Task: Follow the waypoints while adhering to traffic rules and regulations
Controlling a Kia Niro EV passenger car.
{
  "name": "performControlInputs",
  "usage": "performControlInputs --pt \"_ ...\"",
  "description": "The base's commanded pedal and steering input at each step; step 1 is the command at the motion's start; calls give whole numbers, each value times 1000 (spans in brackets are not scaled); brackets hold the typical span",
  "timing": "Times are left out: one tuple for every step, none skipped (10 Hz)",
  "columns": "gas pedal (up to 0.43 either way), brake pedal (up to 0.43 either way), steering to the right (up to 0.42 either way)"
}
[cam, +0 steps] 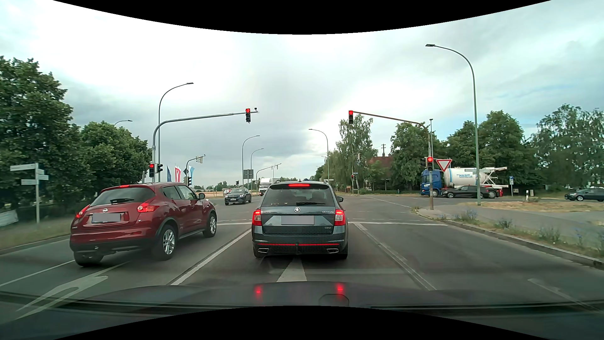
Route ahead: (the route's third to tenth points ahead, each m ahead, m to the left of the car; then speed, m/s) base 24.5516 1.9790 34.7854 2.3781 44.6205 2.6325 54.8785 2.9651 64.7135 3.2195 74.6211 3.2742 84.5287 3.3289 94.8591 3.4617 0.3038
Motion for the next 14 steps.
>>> performControlInputs --pt "0 134 3" --pt "0 134 3" --pt "0 140 3" --pt "0 140 3" --pt "0 140 3" --pt "0 146 3" --pt "0 152 3" --pt "0 152 3" --pt "0 177 3" --pt "0 195 3" --pt "0 213 4" --pt "0 207 3" --pt "0 213 3" --pt "0 220 3"
